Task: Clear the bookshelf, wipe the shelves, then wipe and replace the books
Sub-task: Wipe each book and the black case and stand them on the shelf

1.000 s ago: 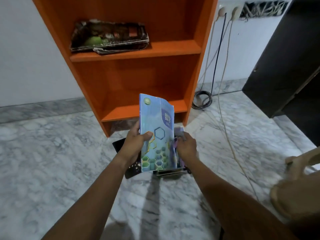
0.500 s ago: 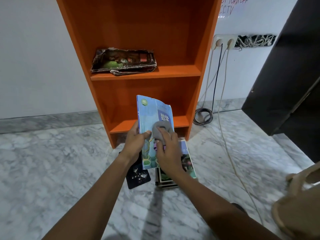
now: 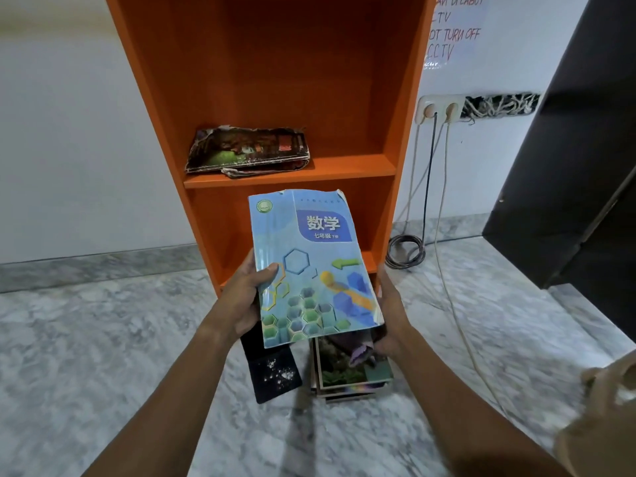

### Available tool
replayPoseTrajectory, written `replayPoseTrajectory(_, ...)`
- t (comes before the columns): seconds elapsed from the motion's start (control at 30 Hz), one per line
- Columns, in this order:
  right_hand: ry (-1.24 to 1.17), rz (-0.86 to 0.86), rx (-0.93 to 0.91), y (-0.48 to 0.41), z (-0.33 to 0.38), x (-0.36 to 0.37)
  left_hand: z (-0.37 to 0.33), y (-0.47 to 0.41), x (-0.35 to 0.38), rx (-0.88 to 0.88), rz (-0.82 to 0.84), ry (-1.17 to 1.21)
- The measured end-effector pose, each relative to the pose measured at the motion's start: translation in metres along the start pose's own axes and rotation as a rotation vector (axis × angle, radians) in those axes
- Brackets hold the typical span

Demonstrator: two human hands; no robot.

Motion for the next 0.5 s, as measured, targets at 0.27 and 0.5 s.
replayPoseTrajectory(0.27,0.827,0.015,-0.356,-0.005,0.025,0.047,0.002,0.001,0.002,-0.015,-0.269,-0.458)
replayPoseTrajectory(0.5,1.685,0.071,-0.904,0.020,-0.040,0.084,0.013,-0.005,0.025,-0.157,-0.229,0.121)
Point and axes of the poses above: each hand's wrist, its own y-axis away from the middle knuckle, its own x-axis out of the palm, z = x × y, the point moved 6 cm from there along -y, towards the middle knuckle
